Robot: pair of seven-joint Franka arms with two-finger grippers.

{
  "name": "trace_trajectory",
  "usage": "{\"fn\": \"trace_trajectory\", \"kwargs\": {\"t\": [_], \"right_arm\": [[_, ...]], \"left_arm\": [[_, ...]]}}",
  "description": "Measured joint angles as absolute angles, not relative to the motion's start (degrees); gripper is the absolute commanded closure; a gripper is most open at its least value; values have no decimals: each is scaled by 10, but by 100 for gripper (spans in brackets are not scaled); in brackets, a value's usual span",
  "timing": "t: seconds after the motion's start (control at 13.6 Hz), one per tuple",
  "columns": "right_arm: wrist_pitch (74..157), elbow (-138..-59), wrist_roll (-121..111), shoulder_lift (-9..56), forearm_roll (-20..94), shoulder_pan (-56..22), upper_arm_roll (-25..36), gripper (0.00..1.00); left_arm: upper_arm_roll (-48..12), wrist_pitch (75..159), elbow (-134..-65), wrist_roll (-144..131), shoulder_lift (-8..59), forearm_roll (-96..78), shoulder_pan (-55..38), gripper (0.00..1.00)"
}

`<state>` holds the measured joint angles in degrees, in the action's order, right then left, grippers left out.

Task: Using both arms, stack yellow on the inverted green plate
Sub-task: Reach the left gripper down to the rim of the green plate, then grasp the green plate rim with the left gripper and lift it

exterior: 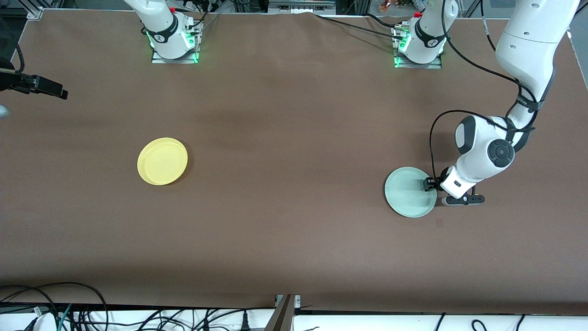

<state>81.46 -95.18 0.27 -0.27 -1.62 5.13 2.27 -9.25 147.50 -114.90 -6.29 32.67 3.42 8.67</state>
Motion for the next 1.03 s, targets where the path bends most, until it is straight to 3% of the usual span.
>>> {"fn": "trace_trajectory", "kwargs": {"t": [0.73, 1.03], "right_arm": [[815, -952, 3, -3, -16, 51, 23, 0], [815, -952, 3, -3, -16, 51, 23, 0]], "left_arm": [[-94, 1471, -1124, 2, 317, 34, 86, 100], [-105, 1395, -1087, 19, 282, 35, 72, 100]]}}
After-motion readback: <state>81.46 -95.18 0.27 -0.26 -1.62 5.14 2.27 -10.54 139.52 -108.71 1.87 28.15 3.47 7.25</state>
